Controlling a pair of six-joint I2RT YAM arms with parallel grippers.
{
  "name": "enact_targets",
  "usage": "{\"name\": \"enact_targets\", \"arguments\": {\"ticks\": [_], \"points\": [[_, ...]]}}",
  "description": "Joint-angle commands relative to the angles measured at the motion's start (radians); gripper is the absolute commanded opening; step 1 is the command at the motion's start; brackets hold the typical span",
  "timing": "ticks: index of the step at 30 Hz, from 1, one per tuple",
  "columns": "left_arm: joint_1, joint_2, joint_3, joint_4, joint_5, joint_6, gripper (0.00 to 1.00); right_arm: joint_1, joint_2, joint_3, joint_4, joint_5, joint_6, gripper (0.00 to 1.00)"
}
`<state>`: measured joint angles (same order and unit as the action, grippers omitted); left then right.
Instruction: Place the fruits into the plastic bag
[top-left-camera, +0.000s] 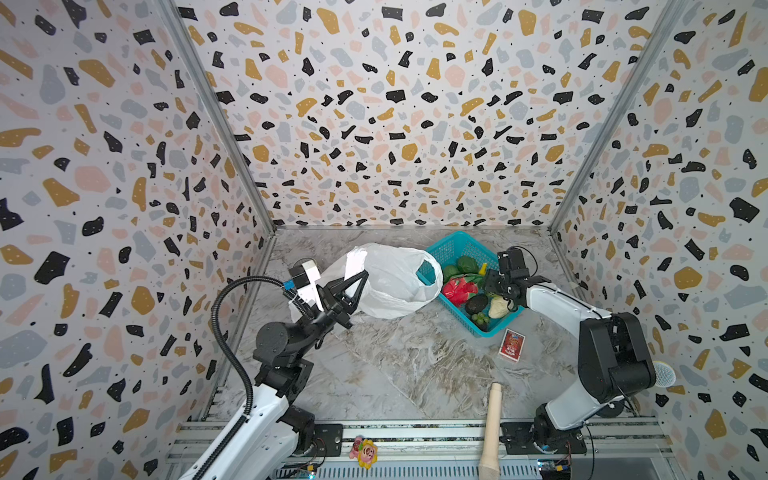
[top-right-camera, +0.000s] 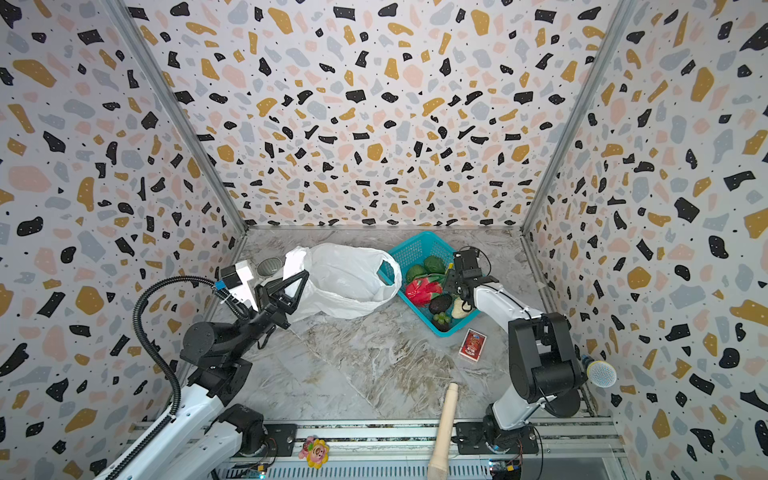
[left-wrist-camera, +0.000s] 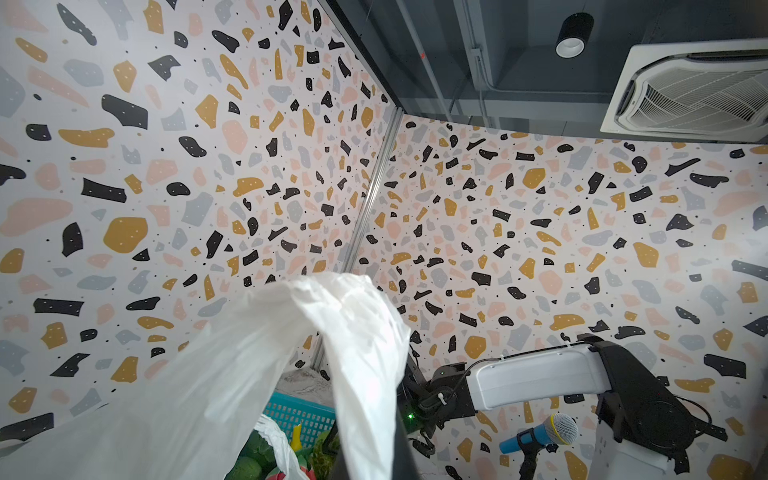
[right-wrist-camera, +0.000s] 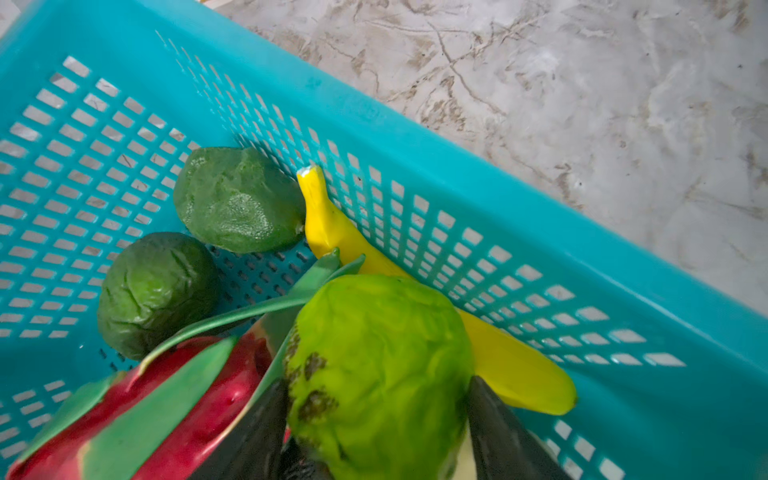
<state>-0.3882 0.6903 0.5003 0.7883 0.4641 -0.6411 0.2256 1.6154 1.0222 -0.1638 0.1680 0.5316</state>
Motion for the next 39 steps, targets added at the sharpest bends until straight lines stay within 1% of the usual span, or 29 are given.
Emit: {"name": "enact_targets", "arguments": {"ticks": [1, 2, 6, 7, 11, 12, 13, 15, 17, 20, 23, 26, 30, 34, 39], "points": [[-0.004, -0.004, -0.009, 0.087, 0.01, -0.02, 0.0, -0.011, 0.008, -0.008, 0.012, -0.007, 0.011, 0.61], [-0.004, -0.004, -0.01, 0.09, 0.009, -0.02, 0.0, -0.011, 0.01, -0.008, 0.013, -0.012, 0.013, 0.58], [-0.004, -0.005, -0.022, 0.117, -0.006, -0.041, 0.0, -0.012, -0.013, -0.023, 0.019, -0.029, 0.016, 0.37], [-0.005, -0.006, -0.025, 0.118, -0.009, -0.042, 0.0, -0.011, -0.027, -0.034, 0.028, -0.033, 0.015, 0.35], [-0.005, -0.003, -0.022, 0.106, -0.013, -0.033, 0.0, -0.012, -0.068, -0.05, 0.028, -0.035, 0.016, 0.32], [-0.006, -0.002, -0.02, 0.095, -0.012, -0.027, 0.0, -0.013, -0.076, -0.054, 0.027, -0.036, 0.016, 0.34], [-0.005, -0.003, -0.016, 0.088, -0.008, -0.021, 0.0, -0.014, -0.077, -0.057, 0.027, -0.032, 0.019, 0.44], [-0.006, -0.002, -0.01, 0.075, -0.006, -0.009, 0.0, -0.017, -0.074, -0.057, 0.024, -0.03, 0.029, 0.73], [-0.01, 0.0, -0.003, 0.063, -0.001, 0.002, 0.0, -0.021, -0.064, -0.047, 0.014, -0.027, 0.041, 0.83], [-0.012, 0.0, 0.004, 0.055, 0.002, 0.009, 0.0, -0.031, -0.036, -0.025, 0.004, -0.031, 0.046, 0.86], [-0.016, 0.0, 0.005, 0.047, 0.002, 0.016, 0.0, -0.048, 0.002, -0.004, -0.005, -0.027, 0.052, 0.86], [-0.017, -0.001, 0.0, 0.042, 0.002, 0.024, 0.0, -0.066, 0.04, 0.0, 0.005, -0.074, 0.06, 0.86], [-0.018, -0.003, -0.007, 0.037, -0.002, 0.026, 0.0, -0.066, 0.064, -0.019, 0.04, -0.122, 0.066, 0.84], [-0.019, -0.002, -0.008, 0.038, -0.005, 0.027, 0.0, -0.066, 0.059, -0.042, 0.056, -0.139, 0.073, 0.77], [-0.019, -0.002, -0.004, 0.027, -0.007, 0.031, 0.0, -0.068, -0.017, -0.079, 0.069, -0.141, 0.067, 0.5]]}}
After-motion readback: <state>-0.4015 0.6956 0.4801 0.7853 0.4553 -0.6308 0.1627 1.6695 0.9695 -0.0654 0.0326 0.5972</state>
